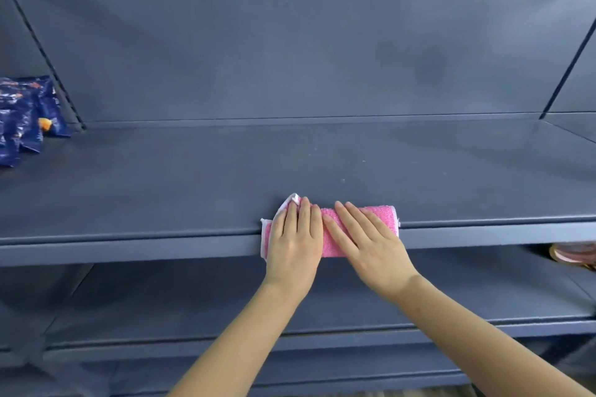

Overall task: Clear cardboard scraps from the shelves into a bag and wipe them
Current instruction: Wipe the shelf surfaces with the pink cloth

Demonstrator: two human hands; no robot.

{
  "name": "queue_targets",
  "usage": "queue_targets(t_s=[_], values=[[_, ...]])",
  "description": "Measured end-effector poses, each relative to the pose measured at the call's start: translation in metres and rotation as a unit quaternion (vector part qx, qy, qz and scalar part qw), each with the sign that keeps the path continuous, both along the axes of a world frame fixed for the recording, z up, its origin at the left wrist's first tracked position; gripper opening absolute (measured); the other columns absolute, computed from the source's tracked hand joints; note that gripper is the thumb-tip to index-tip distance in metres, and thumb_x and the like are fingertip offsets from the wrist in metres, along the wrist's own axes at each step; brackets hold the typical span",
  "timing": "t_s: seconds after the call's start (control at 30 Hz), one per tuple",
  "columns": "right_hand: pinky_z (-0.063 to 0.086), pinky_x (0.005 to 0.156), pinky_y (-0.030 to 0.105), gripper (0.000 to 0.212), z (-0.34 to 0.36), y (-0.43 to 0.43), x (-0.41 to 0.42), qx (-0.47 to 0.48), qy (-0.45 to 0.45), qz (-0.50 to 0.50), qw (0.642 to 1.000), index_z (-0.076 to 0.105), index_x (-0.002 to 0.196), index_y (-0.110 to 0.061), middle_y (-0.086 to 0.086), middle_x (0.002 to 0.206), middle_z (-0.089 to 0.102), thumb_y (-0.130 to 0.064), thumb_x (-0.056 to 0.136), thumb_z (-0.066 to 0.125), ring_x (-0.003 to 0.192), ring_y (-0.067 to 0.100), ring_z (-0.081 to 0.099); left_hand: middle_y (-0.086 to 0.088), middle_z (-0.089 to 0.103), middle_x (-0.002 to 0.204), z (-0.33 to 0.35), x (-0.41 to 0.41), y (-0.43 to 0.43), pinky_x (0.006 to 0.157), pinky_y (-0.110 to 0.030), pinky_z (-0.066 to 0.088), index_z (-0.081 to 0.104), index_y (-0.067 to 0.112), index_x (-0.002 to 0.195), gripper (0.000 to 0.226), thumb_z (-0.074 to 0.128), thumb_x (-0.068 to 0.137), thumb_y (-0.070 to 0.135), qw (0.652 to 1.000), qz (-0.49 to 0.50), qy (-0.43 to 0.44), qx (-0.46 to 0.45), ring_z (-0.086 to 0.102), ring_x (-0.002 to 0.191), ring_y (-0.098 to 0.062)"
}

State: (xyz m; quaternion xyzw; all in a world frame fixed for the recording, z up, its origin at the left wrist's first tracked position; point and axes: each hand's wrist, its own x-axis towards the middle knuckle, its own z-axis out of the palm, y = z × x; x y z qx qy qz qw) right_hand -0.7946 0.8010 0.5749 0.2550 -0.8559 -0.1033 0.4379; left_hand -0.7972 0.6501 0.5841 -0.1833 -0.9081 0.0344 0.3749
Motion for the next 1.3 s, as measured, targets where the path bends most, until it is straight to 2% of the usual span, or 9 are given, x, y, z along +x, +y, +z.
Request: queue_targets(t_s=[0.07, 0.23, 0.33, 0.67, 0.87, 0.93, 1.07, 1.23, 1.3], values=[[0.051, 0.089, 0.039, 0.056, 0.002, 0.021, 0.001, 0.003, 0.001, 0.015, 1.0, 0.061, 0.121, -0.008, 0.015, 0.117, 0.066, 0.002, 0.093, 0.014, 0.105, 0.03, 0.065, -0.003, 0.075, 0.101, 0.001, 0.003, 0.02, 0.084, -0.027, 0.056, 0.075, 0.01, 0.095, 0.038, 0.082, 0.058, 0.017, 1.0, 0.007, 0.012, 0.001, 0.07, 0.098, -0.017], [0.052, 0.088, 0.037, 0.049, 0.006, 0.063, 0.006, -0.002, -0.005, 0.045, 0.999, 0.063, 0.119, -0.01, 0.013, 0.116, 0.067, 0.003, 0.084, 0.033, 0.104, 0.027, 0.066, -0.005, 0.075, 0.1, 0.007, 0.01, 0.065, 0.082, -0.029, 0.057, 0.075, 0.007, 0.093, 0.034, 0.079, 0.06, 0.013, 0.999, 0.03, 0.018, -0.001, 0.07, 0.097, -0.019], [0.053, 0.088, 0.035, 0.052, 0.013, 0.082, 0.01, 0.008, -0.036, 0.054, 0.998, 0.064, 0.118, -0.011, 0.013, 0.115, 0.067, -0.004, 0.072, 0.042, 0.104, 0.026, 0.066, -0.007, 0.075, 0.099, 0.011, 0.015, 0.084, 0.081, -0.03, 0.058, 0.075, 0.005, 0.093, 0.036, 0.08, 0.058, 0.011, 0.999, 0.051, 0.009, -0.004, 0.071, 0.096, -0.021], [0.051, 0.09, 0.037, 0.054, 0.011, 0.144, 0.02, -0.004, -0.054, 0.02, 0.998, 0.062, 0.12, -0.01, 0.013, 0.117, 0.066, -0.003, 0.069, 0.046, 0.105, 0.027, 0.065, -0.004, 0.075, 0.1, 0.006, 0.014, 0.148, 0.083, -0.027, 0.057, 0.075, 0.009, 0.093, 0.037, 0.082, 0.058, 0.017, 0.999, 0.036, 0.019, -0.01, 0.07, 0.097, -0.017], [0.051, 0.089, 0.04, 0.062, 0.01, 0.187, 0.025, -0.016, -0.052, 0.012, 0.998, 0.063, 0.119, -0.008, 0.015, 0.117, 0.066, 0.004, 0.059, 0.068, 0.104, 0.03, 0.065, -0.002, 0.075, 0.099, 0.008, 0.02, 0.192, 0.083, -0.025, 0.056, 0.075, 0.011, 0.091, 0.033, 0.081, 0.059, 0.019, 1.0, 0.025, 0.008, -0.01, 0.071, 0.096, -0.016], [0.051, 0.089, 0.04, 0.059, 0.008, 0.203, 0.024, -0.023, -0.045, 0.022, 0.999, 0.063, 0.119, -0.008, 0.015, 0.116, 0.066, 0.005, 0.061, 0.064, 0.104, 0.03, 0.066, -0.004, 0.075, 0.099, 0.008, 0.02, 0.207, 0.082, -0.026, 0.057, 0.075, 0.01, 0.091, 0.035, 0.081, 0.058, 0.018, 1.0, 0.024, 0.004, -0.008, 0.071, 0.095, -0.017], [0.052, 0.088, 0.04, 0.051, 0.005, 0.24, 0.022, -0.032, -0.035, 0.034, 0.998, 0.064, 0.118, -0.009, 0.014, 0.115, 0.067, 0.009, 0.075, 0.043, 0.103, 0.03, 0.066, -0.005, 0.075, 0.098, 0.008, 0.022, 0.244, 0.082, -0.027, 0.057, 0.075, 0.009, 0.091, 0.033, 0.08, 0.059, 0.017, 1.0, 0.023, -0.005, -0.002, 0.071, 0.095, -0.018], [0.051, 0.089, 0.04, 0.05, -0.004, 0.299, 0.018, -0.027, -0.026, 0.036, 0.999, 0.063, 0.12, -0.01, 0.013, 0.117, 0.066, 0.0, 0.081, 0.033, 0.104, 0.029, 0.066, -0.003, 0.075, 0.099, 0.005, 0.024, 0.301, 0.084, -0.027, 0.056, 0.075, 0.011, 0.091, 0.034, 0.08, 0.058, 0.019, 1.0, 0.015, -0.007, 0.0, 0.071, 0.095, -0.017], [0.051, 0.089, 0.039, 0.053, -0.006, 0.317, 0.017, -0.027, -0.015, 0.035, 0.999, 0.063, 0.12, -0.011, 0.013, 0.117, 0.066, 0.001, 0.089, 0.022, 0.104, 0.029, 0.066, -0.004, 0.075, 0.1, 0.004, 0.025, 0.319, 0.084, -0.027, 0.056, 0.075, 0.01, 0.092, 0.035, 0.08, 0.059, 0.019, 1.0, 0.019, -0.01, 0.002, 0.07, 0.096, -0.018]])
